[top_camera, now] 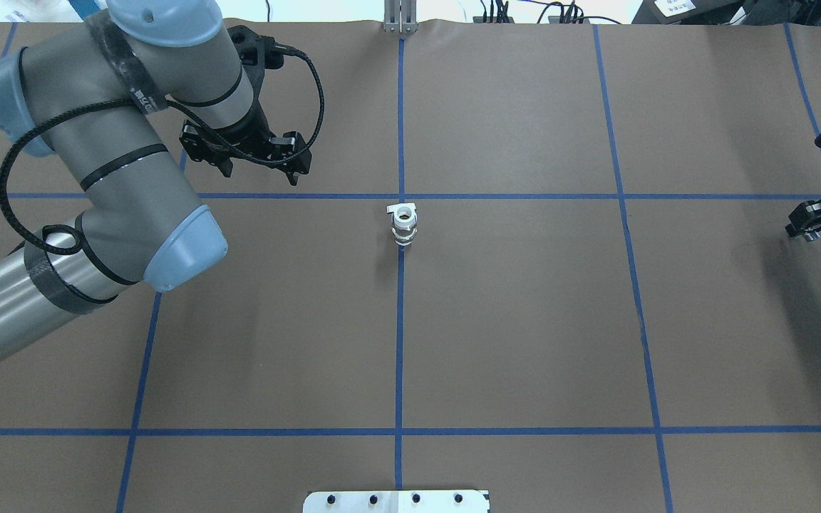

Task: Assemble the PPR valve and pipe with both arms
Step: 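Lower the right gripper onto the chrome pipe fitting and grasp it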

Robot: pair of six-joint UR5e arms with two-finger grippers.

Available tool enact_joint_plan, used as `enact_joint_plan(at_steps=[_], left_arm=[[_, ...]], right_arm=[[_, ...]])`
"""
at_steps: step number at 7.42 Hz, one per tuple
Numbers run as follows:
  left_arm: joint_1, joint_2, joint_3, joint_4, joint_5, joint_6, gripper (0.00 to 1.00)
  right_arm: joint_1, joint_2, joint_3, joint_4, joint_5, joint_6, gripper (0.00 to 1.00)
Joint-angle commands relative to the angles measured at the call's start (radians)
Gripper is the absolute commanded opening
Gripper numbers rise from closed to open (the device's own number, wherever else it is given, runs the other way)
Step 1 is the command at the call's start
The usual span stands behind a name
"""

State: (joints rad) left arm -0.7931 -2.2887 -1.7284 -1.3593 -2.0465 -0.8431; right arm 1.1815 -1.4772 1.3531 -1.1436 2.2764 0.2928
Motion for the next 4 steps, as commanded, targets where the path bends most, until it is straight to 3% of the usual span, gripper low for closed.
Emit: enact_joint_plan(at_steps=[1, 3, 4], left_arm=[[0.0, 0.0, 0.0, 0.002, 0.0, -0.001, 0.99], [0.0, 0.0, -0.002, 0.003, -0.001, -0.001, 0.99], [0.0, 0.0, -0.002, 0.003, -0.001, -0.001, 0.99]], right_arm=[[0.001, 0.0, 0.0, 0.001, 0.005, 0.0, 0.41], [0.004, -0.006, 0.0, 0.001, 0.005, -0.017, 0.22], [0.041, 0.001, 0.006, -0.013, 0.011, -0.02, 0.0]])
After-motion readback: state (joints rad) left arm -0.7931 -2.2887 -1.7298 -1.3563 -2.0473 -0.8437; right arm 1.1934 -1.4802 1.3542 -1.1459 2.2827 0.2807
